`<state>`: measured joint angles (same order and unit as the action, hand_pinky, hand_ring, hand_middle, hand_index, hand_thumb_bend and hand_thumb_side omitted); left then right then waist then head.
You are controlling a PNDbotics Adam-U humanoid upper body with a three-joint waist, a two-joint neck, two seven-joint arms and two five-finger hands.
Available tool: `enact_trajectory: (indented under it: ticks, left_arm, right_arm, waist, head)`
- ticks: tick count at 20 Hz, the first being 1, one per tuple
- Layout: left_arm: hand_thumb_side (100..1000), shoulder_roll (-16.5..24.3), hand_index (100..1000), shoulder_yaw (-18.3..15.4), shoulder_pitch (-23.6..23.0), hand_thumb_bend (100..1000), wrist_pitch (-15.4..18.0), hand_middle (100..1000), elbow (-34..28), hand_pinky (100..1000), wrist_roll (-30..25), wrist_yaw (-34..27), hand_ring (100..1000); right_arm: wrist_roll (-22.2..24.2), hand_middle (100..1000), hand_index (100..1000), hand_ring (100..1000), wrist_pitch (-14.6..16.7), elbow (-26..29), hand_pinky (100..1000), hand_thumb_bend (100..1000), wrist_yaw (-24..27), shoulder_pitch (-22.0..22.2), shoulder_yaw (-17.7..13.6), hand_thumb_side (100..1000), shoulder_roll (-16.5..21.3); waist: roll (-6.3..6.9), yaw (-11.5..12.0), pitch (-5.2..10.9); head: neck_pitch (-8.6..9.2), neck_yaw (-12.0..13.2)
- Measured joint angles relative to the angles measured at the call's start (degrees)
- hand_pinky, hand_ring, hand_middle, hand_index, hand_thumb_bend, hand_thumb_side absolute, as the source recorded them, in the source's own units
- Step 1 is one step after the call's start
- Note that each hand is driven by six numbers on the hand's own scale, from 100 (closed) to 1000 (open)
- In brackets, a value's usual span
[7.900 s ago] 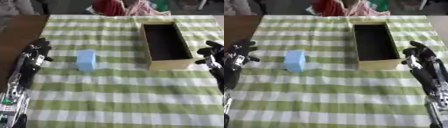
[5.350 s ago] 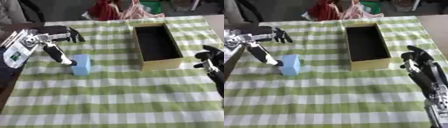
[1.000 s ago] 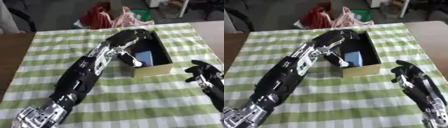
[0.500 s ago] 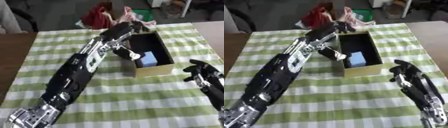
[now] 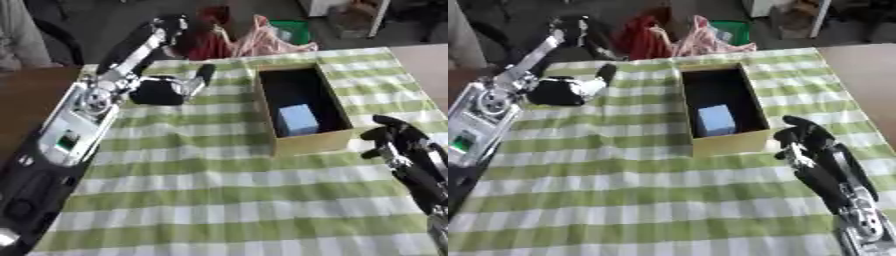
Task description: Pick up objects on the table and place them in the box.
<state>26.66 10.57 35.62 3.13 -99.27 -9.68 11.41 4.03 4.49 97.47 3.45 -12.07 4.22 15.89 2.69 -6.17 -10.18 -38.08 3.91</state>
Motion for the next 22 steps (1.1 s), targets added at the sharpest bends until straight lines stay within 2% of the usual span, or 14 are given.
enact_trajectory:
  ticks: [1,2,6,7,11,15,22]
  left_arm:
    - [361,0.2,856,-1.0,-1.1,173,-1.0,730,-1.5,631,0.6,-1.3,712]
    - [425,0.3,868,-1.8,-1.6,105,-1.9,734,-2.8,618,1.0,-2.3,719]
    - [460,-1.1,869,-8.0,-11.1,100,-3.8,726,-6.3,602,3.8,-7.4,713]
    - [497,-1.8,871,-9.5,-12.9,100,-4.1,726,-6.8,600,4.6,-8.6,713]
    - [540,-5.0,868,-13.7,-18.9,100,-5.2,720,-7.8,592,6.6,-11.1,708]
    - [579,-8.1,866,-16.1,-22.3,100,-6.0,714,-7.8,585,7.8,-11.7,701]
    - [607,-12.4,863,-17.2,-25.5,100,-7.3,706,-7.1,581,8.4,-11.7,696]
  right_arm:
    - [-0.1,627,856,767,0.0,0.0,579,100,0.0,0.0,0.0,475,0.0]
    - [-0.1,628,857,768,0.0,0.0,579,100,0.0,0.0,0.0,474,0.0]
    - [-0.9,631,859,770,0.1,0.0,580,100,-0.1,0.0,-0.7,480,0.1]
    - [-1.1,632,859,771,0.1,0.0,580,100,-0.1,0.0,-0.9,474,0.1]
    - [-1.8,635,860,773,0.1,0.0,580,100,-0.1,0.0,-1.4,473,0.2]
    - [-2.2,637,861,775,0.1,0.1,580,100,-0.1,0.0,-1.7,472,0.2]
    - [-2.8,638,861,775,0.1,0.4,580,100,-0.1,0.5,-2.1,473,0.2]
  waist:
    - [-0.09,0.0,0.00]
    - [-0.12,0.0,-0.01]
    - [-0.51,1.5,-0.35]
    - [-0.71,1.6,-0.41]
    - [-0.89,2.6,-0.72]
    - [-1.34,3.1,-0.73]
    - [-1.78,3.8,-0.80]
  head:
    - [0.00,-0.1]
    - [0.00,-0.2]
    - [0.00,-0.7]
    - [0.00,-0.8]
    - [-0.34,-0.8]
    - [-1.60,-0.5]
    - [-4.91,0.1]
